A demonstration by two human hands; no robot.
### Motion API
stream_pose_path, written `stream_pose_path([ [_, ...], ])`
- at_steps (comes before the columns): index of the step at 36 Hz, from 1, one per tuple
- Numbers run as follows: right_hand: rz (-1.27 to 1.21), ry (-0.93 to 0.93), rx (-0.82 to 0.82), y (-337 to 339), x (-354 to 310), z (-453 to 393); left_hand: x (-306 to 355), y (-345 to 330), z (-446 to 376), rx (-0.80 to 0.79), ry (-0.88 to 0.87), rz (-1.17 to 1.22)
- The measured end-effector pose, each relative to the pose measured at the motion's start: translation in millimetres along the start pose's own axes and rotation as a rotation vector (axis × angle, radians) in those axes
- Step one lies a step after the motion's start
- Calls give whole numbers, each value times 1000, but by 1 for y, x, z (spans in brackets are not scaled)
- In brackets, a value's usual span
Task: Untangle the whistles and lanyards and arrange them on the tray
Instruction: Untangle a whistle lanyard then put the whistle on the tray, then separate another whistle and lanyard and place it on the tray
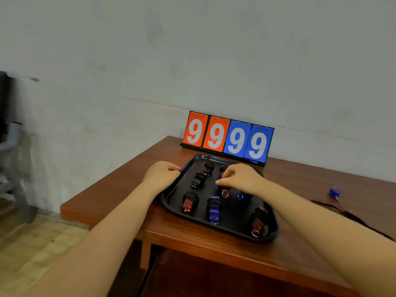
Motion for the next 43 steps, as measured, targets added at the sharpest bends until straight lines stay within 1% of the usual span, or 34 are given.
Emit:
stream_pose_path([
  [4,69,-41,62,4,-4,10,1,1,3,23,1,0],
  [8,6,-82,204,22,1,26,1,2,5,94,11,28],
  [10,-29,-101,259,33,12,35,7,3,10,143,-35,1],
  [12,-35,-113,278,41,28,46,15,5,16,160,-114,-90],
  [14,-39,-130,277,50,50,62,30,2,24,134,-186,-165],
  [17,-33,-150,283,57,84,88,55,-10,36,84,-277,-169],
  [21,-102,-277,371,63,136,127,111,-46,56,-12,-383,-27],
  [24,-126,-367,438,64,172,151,150,-82,71,-107,-420,76],
  [27,-129,-456,439,60,204,173,176,-125,82,-219,-446,127],
  [30,-143,-533,431,54,234,191,192,-167,91,-305,-457,112],
  [33,-124,-558,396,47,257,200,199,-204,95,-356,-425,109],
  [37,-78,-569,359,40,276,190,199,-242,83,-355,-337,110],
  [39,-47,-578,399,40,279,177,196,-255,74,-330,-298,115],
  [42,6,-607,545,47,277,155,191,-271,61,-291,-241,146],
  [43,11,-624,543,47,278,145,189,-275,56,-271,-227,150],
])
Point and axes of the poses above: each hand's wrist, its own z-axis away from the middle knuckle, its own y-axis out of the back of the hand, x = y × z, the point moved 3 cm from there along -z, towards the middle knuckle, and after that the axes turned 11 degrees about z, right-handed, at the moved point
